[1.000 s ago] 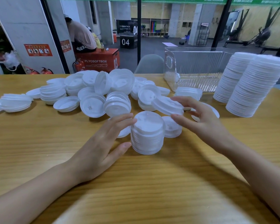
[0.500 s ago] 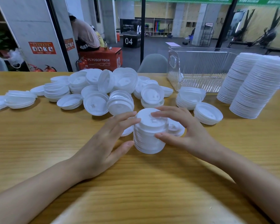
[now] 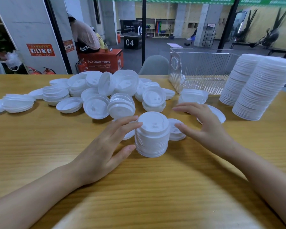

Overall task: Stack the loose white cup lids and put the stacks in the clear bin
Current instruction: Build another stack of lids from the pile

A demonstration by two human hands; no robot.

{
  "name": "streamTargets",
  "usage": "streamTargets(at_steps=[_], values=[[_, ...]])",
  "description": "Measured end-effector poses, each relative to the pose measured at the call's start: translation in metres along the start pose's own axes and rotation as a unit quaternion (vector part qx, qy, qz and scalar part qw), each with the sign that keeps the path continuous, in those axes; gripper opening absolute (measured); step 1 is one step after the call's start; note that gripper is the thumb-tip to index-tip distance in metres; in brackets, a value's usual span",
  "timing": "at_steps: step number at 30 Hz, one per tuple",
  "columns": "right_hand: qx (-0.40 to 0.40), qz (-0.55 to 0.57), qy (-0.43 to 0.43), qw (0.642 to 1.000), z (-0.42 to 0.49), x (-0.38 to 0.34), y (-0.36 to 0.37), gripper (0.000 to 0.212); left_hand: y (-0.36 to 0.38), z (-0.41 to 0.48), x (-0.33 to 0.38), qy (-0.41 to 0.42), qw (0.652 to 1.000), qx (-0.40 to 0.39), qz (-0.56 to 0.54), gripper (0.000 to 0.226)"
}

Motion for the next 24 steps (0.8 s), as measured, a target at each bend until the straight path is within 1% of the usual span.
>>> streamTargets(at_steps=[2, 4, 7, 11, 15, 19, 22, 24], values=[[-0.075, -0.068, 0.017, 0.995, -0.004, 0.018, 0.011, 0.057, 0.0, 0.0, 0.0, -0.001, 1.0, 0.0, 0.0, 0.046], [-0.135, -0.106, 0.026, 0.985, -0.009, 0.028, 0.021, 0.063, 0.0, 0.0, -0.001, -0.004, 1.0, 0.0, -0.004, 0.046], [-0.153, -0.121, 0.024, 0.981, -0.01, 0.032, 0.024, 0.059, 0.0, 0.0, -0.001, -0.004, 1.0, -0.001, -0.005, 0.046], [-0.137, -0.134, 0.011, 0.981, -0.008, 0.032, 0.023, 0.045, 0.0, 0.0, -0.001, -0.004, 1.0, -0.004, -0.003, 0.047], [-0.117, -0.111, 0.02, 0.987, -0.007, 0.031, 0.021, 0.037, 0.0, 0.0, -0.001, -0.004, 1.0, -0.004, -0.003, 0.047], [-0.033, -0.006, 0.066, 0.997, -0.001, 0.026, 0.007, 0.032, 0.001, 0.0, -0.001, -0.004, 1.0, -0.003, -0.003, 0.047], [0.024, 0.096, 0.105, 0.99, 0.004, 0.011, -0.008, 0.038, 0.001, 0.0, -0.001, -0.003, 1.0, -0.003, 0.0, 0.048], [0.037, 0.132, 0.089, 0.987, 0.006, -0.007, -0.012, 0.037, 0.0, 0.001, -0.001, -0.002, 1.0, 0.001, 0.001, 0.049]])
Point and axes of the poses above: each hand's wrist, its own z-axis towards the middle knuckle, its own y-axis out of the palm, x = y × z, the point moved 8 cm from there along z, towards the middle knuckle, and after that the axes turned 10 degrees about x, right-handed, at the moved point
